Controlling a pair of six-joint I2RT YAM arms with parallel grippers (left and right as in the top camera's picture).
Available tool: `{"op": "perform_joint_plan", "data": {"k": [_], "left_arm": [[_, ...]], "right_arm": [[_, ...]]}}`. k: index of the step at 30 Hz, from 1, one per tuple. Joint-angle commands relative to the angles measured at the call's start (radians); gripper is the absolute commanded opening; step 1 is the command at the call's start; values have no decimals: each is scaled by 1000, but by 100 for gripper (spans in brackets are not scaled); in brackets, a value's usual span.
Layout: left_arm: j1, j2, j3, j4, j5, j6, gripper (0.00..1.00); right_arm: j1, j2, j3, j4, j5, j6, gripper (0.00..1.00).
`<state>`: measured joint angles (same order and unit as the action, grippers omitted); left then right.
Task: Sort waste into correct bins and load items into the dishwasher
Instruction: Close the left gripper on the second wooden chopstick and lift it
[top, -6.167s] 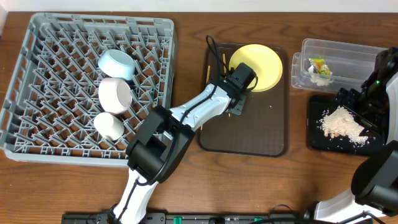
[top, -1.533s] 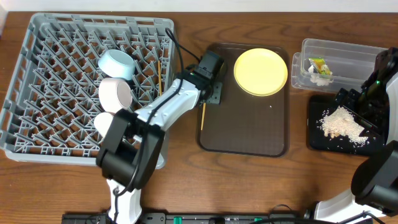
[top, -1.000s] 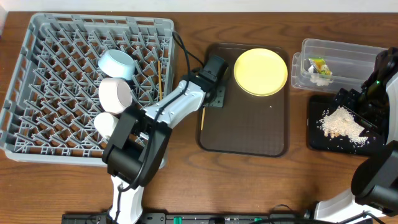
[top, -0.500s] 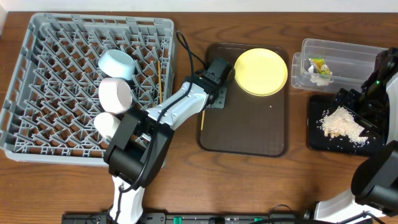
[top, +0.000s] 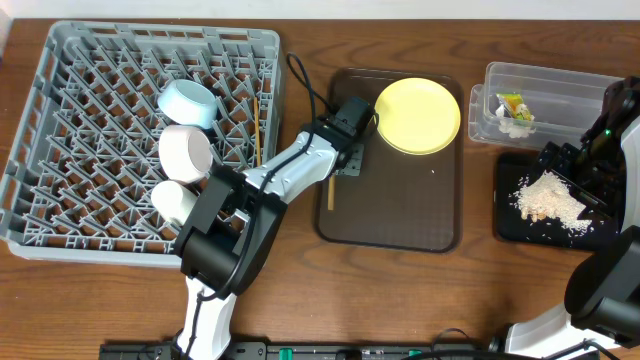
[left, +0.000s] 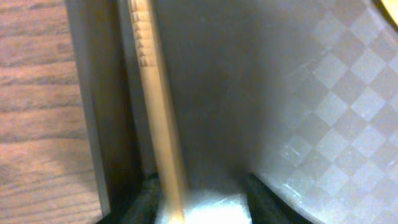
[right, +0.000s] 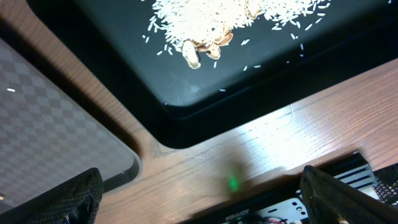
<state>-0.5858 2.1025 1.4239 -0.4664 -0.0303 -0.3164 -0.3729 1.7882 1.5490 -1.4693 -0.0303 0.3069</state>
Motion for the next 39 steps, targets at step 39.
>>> {"op": "perform_joint_plan", "data": {"k": [39], "left_arm": [[88, -354, -4, -207, -98, 8, 6]], "right_arm": [[-1, -24, 1, -7, -4, 6, 99]]}}
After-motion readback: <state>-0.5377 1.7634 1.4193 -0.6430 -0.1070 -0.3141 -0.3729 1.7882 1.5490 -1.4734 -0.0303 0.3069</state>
